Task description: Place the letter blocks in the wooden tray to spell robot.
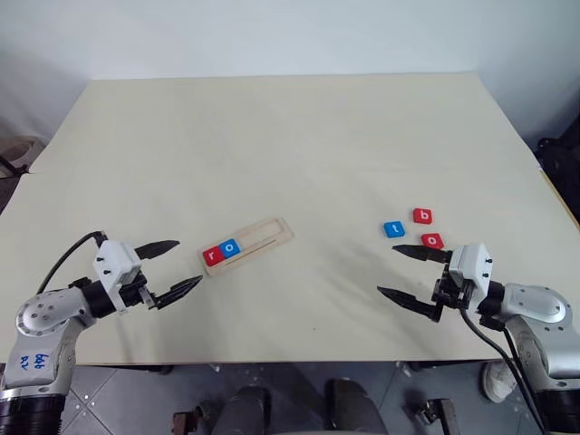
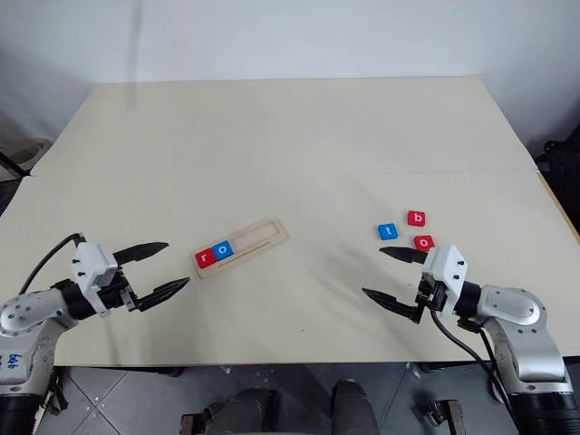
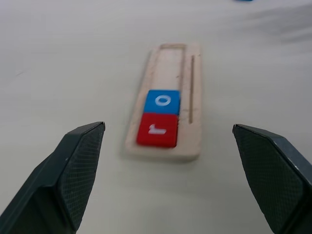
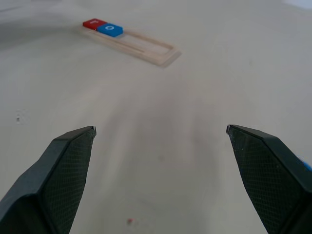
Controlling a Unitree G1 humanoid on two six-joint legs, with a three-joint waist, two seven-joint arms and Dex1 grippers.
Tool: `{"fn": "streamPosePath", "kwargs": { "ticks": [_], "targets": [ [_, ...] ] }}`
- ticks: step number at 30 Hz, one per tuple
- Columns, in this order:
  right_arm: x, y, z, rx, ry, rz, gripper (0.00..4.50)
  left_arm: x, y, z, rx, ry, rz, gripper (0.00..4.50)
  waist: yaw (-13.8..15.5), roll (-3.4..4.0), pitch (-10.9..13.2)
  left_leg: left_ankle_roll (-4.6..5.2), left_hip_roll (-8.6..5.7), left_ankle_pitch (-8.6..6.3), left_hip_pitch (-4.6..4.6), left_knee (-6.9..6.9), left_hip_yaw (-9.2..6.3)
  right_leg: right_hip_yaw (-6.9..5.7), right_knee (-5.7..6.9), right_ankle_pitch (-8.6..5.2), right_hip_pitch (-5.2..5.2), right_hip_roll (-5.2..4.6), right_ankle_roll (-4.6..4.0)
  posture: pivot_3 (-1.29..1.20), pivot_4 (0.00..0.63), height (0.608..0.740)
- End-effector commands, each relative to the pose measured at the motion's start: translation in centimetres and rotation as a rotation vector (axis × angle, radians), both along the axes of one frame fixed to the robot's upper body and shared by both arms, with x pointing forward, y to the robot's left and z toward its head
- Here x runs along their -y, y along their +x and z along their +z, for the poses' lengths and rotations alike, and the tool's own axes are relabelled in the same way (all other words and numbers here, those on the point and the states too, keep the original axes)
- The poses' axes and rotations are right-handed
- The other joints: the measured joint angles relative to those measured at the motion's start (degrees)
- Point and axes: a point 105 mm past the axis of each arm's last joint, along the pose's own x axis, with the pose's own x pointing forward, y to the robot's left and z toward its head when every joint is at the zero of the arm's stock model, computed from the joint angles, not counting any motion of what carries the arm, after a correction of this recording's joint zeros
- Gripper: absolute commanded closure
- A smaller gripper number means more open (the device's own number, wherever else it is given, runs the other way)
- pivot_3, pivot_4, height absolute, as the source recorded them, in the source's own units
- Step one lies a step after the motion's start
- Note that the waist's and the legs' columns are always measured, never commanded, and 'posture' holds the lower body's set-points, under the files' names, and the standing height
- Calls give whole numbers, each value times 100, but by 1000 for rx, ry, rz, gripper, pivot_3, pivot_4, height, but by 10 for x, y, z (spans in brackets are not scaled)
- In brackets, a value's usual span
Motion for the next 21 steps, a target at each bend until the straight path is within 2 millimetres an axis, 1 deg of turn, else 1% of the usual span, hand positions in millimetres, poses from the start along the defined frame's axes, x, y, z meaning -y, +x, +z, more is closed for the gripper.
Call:
{"fn": "streamPosePath", "kwargs": {
  "ticks": [1, 5, 7, 8, 11, 14, 16, 18, 21],
  "targets": [
    [-28, -4, 19, 83, 53, 101, 0, -21, -10, 1, 23, -17, 105, 31, -7, 0, 0, -1, 3, -1, 0, 0, 0, 0, -1, 0, 0, 0, 0, 0, 150, 740],
    [-47, -10, 30, 143, 90, 180, 0, -36, -21, -3, 11, -23, 180, 31, 45, -2, 0, -3, 5, -1, -3, 4, -3, -4, -4, 0, 1, -2, 0, 0, 150, 740],
    [-52, -12, 32, 158, 94, 204, 0, -40, -25, -5, 0, -29, 191, 31, 61, -2, 0, -2, 0, -2, -3, 7, -12, -12, -12, 0, 12, -2, 0, 0, 150, 740],
    [-55, -16, 37, 172, 118, 235, 0, -43, -28, -7, -9, -35, 199, 31, 65, -2, 0, -1, -3, -2, -4, 8, -17, -14, -15, 0, 16, -3, 0, 0, 150, 740],
    [-59, -23, 44, 187, 141, 269, 0, -47, -36, -12, -24, -31, 207, 31, 44, -2, 0, 0, -5, -3, -3, 5, -22, -17, -21, 0, 20, -9, 0, 0, 150, 740],
    [-59, -28, 44, 168, 132, 283, 0, -46, -37, -13, -29, -35, 206, 31, 40, -3, -1, -1, 0, -3, -2, 3, -26, -26, -21, 0, 20, -11, 0, 0, 150, 740],
    [-57, -28, 44, 165, 128, 278, 0, -43, -37, -13, -39, -46, 193, 31, 41, -3, -1, -1, 2, -3, -2, 4, -27, -28, -21, 0, 20, -11, -1, 0, 150, 740],
    [-53, -28, 42, 153, 115, 265, 0, -31, -35, -13, -59, -50, 137, 31, 40, -3, -1, -1, 1, -3, -2, 4, -27, -28, -21, 0, 21, -10, -1, 0, 150, 740],
    [-47, -29, 39, 137, 94, 253, 0, -13, -24, -5, -60, -60, 75, 31, 65, -5, 0, 0, -3, -4, -4, 4, -29, -31, -21, 0, 22, -11, -1, 0, 150, 740]
  ]
}}
